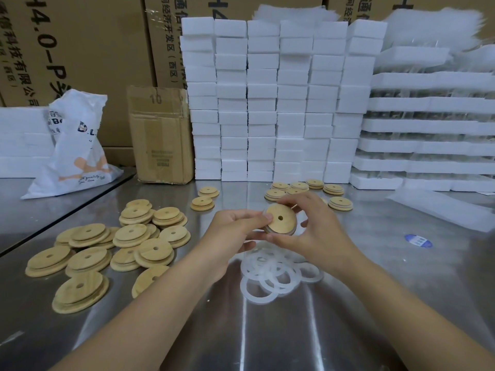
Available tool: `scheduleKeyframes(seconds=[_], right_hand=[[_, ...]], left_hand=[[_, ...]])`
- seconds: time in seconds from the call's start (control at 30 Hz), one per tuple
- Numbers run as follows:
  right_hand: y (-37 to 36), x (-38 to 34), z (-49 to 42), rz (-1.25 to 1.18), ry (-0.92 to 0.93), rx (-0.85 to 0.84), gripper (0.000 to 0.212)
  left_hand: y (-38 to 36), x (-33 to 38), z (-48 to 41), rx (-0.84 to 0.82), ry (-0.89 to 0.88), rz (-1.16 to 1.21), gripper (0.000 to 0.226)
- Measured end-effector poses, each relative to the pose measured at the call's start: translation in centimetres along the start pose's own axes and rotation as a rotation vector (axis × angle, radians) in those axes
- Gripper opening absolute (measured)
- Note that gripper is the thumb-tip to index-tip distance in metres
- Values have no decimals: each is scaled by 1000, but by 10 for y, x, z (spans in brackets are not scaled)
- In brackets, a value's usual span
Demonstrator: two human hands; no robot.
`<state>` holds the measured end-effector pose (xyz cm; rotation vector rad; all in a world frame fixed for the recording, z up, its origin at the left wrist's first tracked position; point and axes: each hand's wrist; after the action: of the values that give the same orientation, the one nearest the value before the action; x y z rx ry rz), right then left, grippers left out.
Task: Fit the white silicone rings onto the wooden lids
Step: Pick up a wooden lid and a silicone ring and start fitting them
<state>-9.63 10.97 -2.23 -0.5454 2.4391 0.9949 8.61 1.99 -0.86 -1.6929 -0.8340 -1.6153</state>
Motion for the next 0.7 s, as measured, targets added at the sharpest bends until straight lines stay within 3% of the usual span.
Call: scheduleKeyframes(seconds=[0.17,0.3,0.43,0.5,0.57,0.7], right_hand=[[0,3,0,63,15,-45,72],[20,26,-5,257,-210,3,72],[39,56,3,511,-431,-42,71],[41,67,7,539,-505,-77,71],[39,70,8,549,-550,-75,74],[34,65,7,493,-557,-40,68]], left_hand=[[-1,-1,0,11,-13,-57,16],[6,6,-6,166,-84,-93,15],[28,12,-11,360,-332,-572,15],[42,13,-11,430,-375,-812,17],[57,12,-13,425,-332,-968,16],[73,7,-16,257,4,-1304,38]])
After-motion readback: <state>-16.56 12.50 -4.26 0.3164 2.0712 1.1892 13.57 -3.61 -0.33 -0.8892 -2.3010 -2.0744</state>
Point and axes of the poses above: each hand's wrist, its own z-axis away from the middle knuckle, its own y-axis out of the back of the hand, x = y × z, and after that the axes turned 2 degrees about x, right-handed
